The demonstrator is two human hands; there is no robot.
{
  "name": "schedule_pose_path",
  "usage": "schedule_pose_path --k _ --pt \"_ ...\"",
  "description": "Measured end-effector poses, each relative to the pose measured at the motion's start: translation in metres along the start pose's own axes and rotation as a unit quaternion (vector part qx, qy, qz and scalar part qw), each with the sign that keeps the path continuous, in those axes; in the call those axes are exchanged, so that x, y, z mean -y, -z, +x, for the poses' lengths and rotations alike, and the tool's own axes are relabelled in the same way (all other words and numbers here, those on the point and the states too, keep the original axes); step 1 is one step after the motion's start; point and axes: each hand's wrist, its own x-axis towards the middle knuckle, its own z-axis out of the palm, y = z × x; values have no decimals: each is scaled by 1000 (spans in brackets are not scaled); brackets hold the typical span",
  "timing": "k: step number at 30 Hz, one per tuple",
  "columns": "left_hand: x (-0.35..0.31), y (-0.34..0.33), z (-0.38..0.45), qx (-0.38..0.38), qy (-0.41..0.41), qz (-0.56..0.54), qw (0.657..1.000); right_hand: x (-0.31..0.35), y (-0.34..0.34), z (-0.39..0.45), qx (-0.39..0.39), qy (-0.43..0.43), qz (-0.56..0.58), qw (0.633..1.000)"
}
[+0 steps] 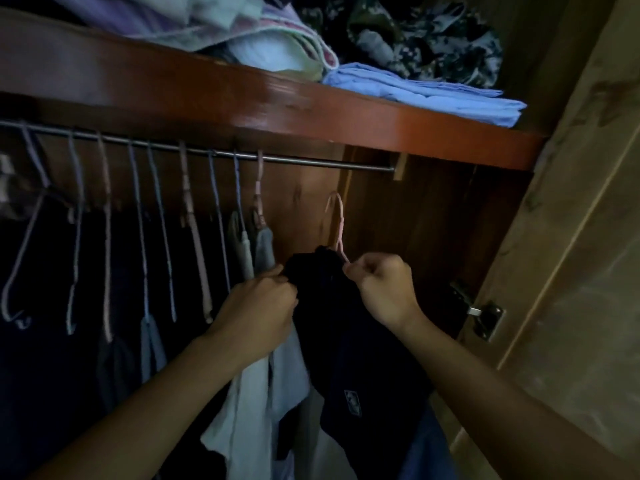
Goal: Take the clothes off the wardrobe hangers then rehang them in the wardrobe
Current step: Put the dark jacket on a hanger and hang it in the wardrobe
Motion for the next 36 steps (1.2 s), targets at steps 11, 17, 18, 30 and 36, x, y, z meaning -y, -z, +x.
schedule_pose_path --k 11,17,18,30,36 --pt "4 12 10 -81 25 10 996 57 -62 89 -48 11 41 998" --pt "10 7 14 -113 35 11 993 66 -84 112 -70 36 32 996" --pt "11 7 14 -115 31 9 993 67 -88 116 -66 39 32 997" --pt "24 11 17 -118 15 -18 993 53 -122 125 9 -23 10 1000" --pt "21 14 19 -123 3 -14 992 55 -95 98 35 -28 11 999"
